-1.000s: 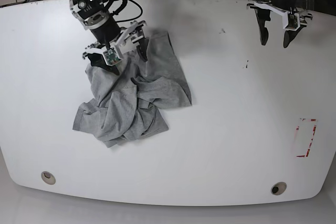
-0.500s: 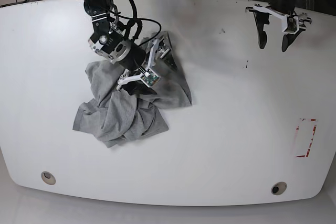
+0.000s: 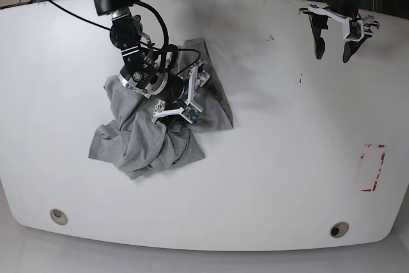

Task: Layout the t-shirt on the table in an organized manner, then fold the t-shirt properly
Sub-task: 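Lower the right gripper onto the crumpled grey t-shirt and pinch fabric, then lift the grasped shirt with the right gripper, pulling it away from the robot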

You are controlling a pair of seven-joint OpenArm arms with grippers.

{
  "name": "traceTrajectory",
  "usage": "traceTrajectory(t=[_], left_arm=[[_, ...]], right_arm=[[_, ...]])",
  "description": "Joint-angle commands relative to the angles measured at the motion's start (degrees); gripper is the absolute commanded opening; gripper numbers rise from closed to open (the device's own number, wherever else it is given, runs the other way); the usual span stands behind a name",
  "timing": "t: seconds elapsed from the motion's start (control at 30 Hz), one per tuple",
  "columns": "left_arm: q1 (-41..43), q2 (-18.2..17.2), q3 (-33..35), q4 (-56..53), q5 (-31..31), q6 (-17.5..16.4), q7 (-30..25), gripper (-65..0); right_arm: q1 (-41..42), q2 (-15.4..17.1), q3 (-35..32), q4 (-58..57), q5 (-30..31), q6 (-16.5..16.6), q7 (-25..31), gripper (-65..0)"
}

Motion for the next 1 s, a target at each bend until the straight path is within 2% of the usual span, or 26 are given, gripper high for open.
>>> traceTrajectory(t=[0.0, 0.07, 0.13, 0.33, 0.37, 0.47, 0.5, 0.63, 0.83, 0.97], left_arm=[[0.62, -0.26, -0.27, 0.88, -0.04, 0.07, -1.74, -28.2], [0.62, -0.26, -0.27, 0.88, -0.04, 0.07, -1.74, -28.2], [0.62, -0.26, -0.27, 0.88, -0.04, 0.07, -1.74, -28.2], [0.62, -0.43, -0.27, 0.88, -0.04, 0.07, -1.65, -28.2], [0.53, -0.52, -0.27, 0.88, -0.04, 0.07, -1.65, -28.2], [0.44, -0.61, -0.36, 0.88, -0.04, 0.07, -1.65, -28.2], [0.44, -0.61, -0.36, 0.88, -0.04, 0.07, -1.65, -28.2], [0.27, -0.61, -0.36, 0.79, 0.04, 0.07, -1.65, -28.2], [-0.96, -0.7, 0.26, 0.62, 0.04, -0.02, -1.56, -28.2], [-3.16, -1.14, 2.19, 0.53, 0.04, -0.02, 1.78, -28.1]], right_arm=[[1.84, 0.04, 0.15, -1.14, 0.64, 0.07, 2.0, -15.7], [1.92, 0.04, 0.15, -2.02, 0.64, -0.02, 3.49, -17.1], [1.92, 0.04, 0.24, -3.25, 0.64, -0.02, 5.16, -21.9], [2.28, 0.21, 0.24, -6.94, 0.64, -0.02, 7.8, -46.0], [2.45, 0.3, 0.24, -7.03, 0.64, -0.02, 7.8, -51.8], [2.45, 0.3, 0.33, -6.77, 0.64, -0.02, 7.71, -63.3], [2.36, 0.3, 0.33, -6.42, 0.64, -0.02, 7.71, -65.0], [1.57, 0.39, 0.77, -2.37, 0.64, -0.1, 7.54, -64.0], [0.34, 0.21, 5.43, 8.97, 0.64, -0.02, 1.65, -64.8], [1.31, 0.39, 5.43, 15.56, 0.64, -0.02, -0.82, -64.5]])
